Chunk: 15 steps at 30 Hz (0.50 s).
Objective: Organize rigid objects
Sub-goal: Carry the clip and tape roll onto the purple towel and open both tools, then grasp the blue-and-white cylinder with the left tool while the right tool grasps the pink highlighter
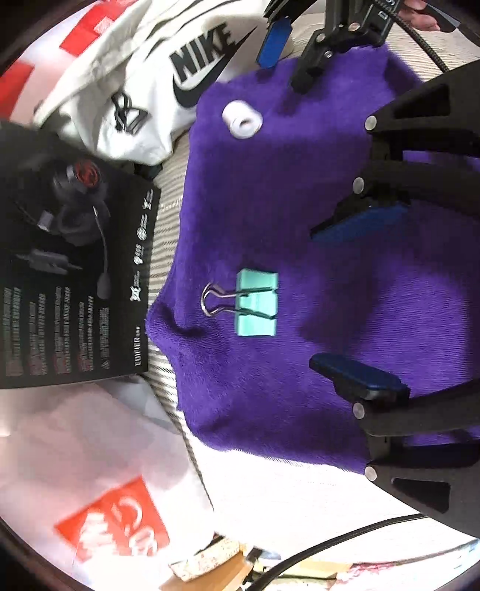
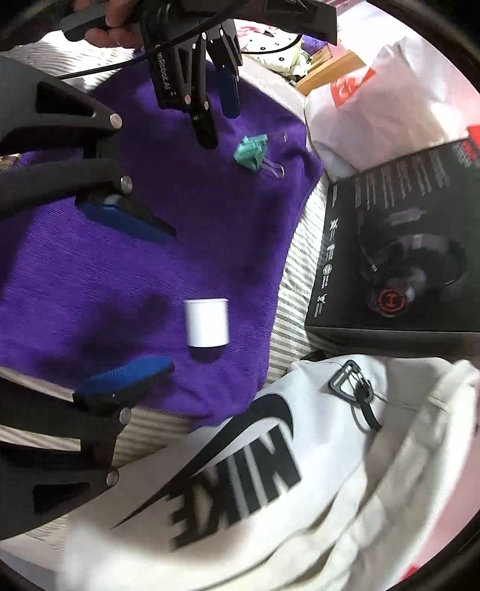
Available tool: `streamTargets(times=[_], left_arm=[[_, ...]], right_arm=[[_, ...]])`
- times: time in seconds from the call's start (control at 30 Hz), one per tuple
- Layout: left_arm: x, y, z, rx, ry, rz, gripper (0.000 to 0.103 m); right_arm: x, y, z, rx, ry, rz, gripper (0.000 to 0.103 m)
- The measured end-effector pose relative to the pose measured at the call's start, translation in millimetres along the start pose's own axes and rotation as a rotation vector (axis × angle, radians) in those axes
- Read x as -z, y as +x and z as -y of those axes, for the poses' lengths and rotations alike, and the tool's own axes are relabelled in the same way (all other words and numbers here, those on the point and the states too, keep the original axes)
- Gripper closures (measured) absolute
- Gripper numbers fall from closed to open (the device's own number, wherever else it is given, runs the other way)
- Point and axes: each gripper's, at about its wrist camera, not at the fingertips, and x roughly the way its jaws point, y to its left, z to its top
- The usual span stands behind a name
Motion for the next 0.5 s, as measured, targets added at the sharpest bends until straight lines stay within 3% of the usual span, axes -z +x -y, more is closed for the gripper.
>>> streamTargets(times=[0.27, 0.5], left_arm=[[32, -62, 9, -0.006, 0.048, 0.087, 0.041], [81, -103, 26, -0.017, 0.082, 0.133, 0.039]], right_arm=[[54, -72, 1, 0.008, 0.044, 0.050, 0.028], [119, -119, 1, 0.015, 0.118, 0.065, 0.027]])
